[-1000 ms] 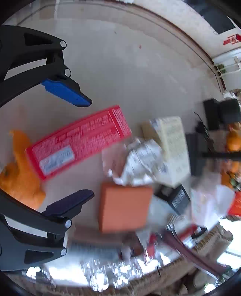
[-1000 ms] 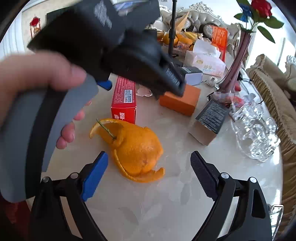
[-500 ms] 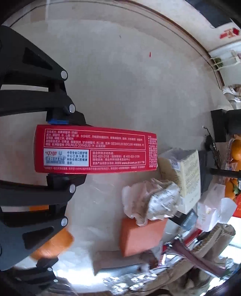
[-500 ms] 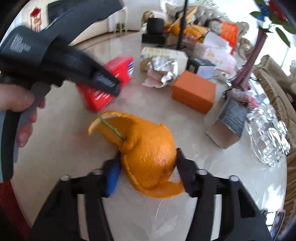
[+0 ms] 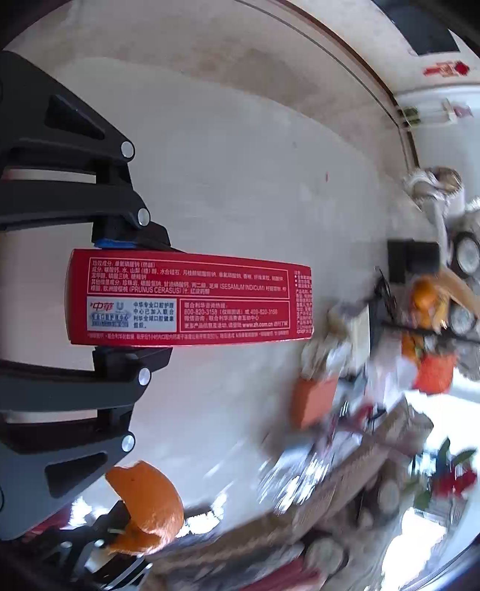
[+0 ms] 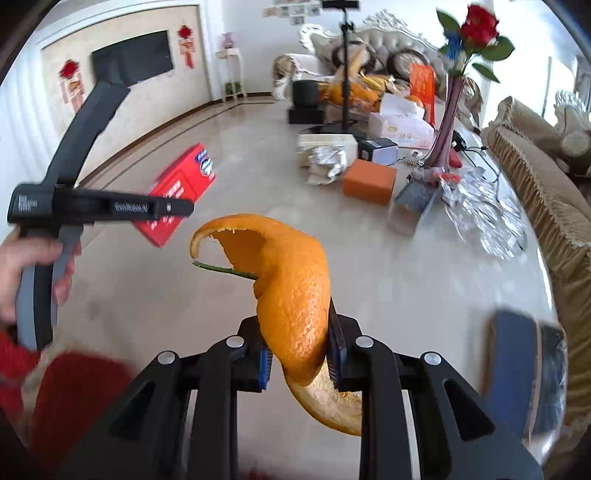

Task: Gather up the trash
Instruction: 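Grasp the long red box with the left tool while the right tool grasps the orange peel, then carry the red box and orange peel over the wastebasket and open both tools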

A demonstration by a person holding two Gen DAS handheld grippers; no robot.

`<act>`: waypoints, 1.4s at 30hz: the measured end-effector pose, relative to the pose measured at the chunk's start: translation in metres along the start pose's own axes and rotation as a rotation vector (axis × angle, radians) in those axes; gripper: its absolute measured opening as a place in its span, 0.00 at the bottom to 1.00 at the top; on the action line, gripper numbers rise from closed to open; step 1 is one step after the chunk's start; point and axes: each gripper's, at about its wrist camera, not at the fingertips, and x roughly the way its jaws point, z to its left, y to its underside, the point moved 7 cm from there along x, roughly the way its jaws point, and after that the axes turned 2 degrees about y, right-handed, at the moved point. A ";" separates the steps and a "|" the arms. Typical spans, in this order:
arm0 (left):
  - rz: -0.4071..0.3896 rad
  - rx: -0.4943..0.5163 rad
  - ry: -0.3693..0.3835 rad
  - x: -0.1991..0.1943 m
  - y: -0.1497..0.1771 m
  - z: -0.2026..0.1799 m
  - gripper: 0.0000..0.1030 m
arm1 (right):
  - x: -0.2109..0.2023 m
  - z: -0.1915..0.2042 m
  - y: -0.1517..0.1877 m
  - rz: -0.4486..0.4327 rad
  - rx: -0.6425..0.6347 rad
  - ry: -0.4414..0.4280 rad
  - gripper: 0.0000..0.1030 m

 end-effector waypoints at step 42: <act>0.314 0.106 0.037 0.007 0.260 -0.060 0.93 | 0.037 0.027 0.189 0.514 0.153 0.039 0.93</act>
